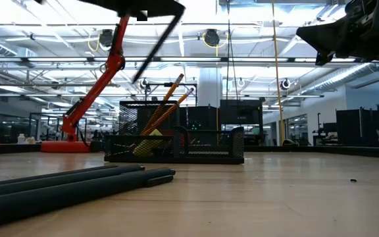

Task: Pick and place office supplies into organizer
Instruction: Put the pen into the top left section of the desk organizer

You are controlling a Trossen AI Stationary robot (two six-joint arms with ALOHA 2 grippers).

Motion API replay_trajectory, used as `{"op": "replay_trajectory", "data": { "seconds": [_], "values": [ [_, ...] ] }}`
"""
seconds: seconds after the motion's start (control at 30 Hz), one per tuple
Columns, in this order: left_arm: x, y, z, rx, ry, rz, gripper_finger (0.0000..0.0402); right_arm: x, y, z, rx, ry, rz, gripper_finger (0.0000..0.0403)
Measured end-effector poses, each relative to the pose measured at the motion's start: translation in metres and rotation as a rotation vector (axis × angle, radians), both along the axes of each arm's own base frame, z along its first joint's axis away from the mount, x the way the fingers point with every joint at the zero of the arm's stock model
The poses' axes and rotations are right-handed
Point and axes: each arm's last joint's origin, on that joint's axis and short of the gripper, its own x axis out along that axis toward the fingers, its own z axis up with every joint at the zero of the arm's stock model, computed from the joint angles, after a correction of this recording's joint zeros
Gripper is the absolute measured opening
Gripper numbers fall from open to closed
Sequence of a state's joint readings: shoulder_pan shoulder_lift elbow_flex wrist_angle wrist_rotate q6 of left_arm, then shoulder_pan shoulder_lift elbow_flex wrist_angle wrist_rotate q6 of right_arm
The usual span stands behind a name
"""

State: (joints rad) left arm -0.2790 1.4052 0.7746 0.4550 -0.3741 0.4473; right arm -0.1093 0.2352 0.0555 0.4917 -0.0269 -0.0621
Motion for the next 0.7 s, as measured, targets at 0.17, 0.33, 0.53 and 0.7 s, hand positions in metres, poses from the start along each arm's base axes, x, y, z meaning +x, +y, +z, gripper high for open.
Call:
{"op": "replay_trajectory", "data": {
  "seconds": [0.17, 0.33, 0.53, 0.7],
  "values": [
    [0.009, 0.042, 0.002, -0.077, -0.020, -0.005, 0.0039, 0.000, 0.000, 0.000, -0.015, 0.001, -0.004, 0.0000],
    [0.013, 0.071, -0.002, -0.187, -0.007, -0.022, 0.0039, 0.000, 0.000, 0.000, -0.036, 0.005, -0.010, 0.0000],
    [0.020, 0.080, -0.029, -0.205, 0.103, -0.044, 0.0039, 0.000, 0.000, 0.000, -0.052, 0.008, -0.016, 0.0000],
    [0.021, 0.080, -0.044, -0.206, 0.157, -0.048, 0.0039, 0.000, 0.000, -0.001, -0.051, 0.014, -0.018, 0.0000]
  ]
}}
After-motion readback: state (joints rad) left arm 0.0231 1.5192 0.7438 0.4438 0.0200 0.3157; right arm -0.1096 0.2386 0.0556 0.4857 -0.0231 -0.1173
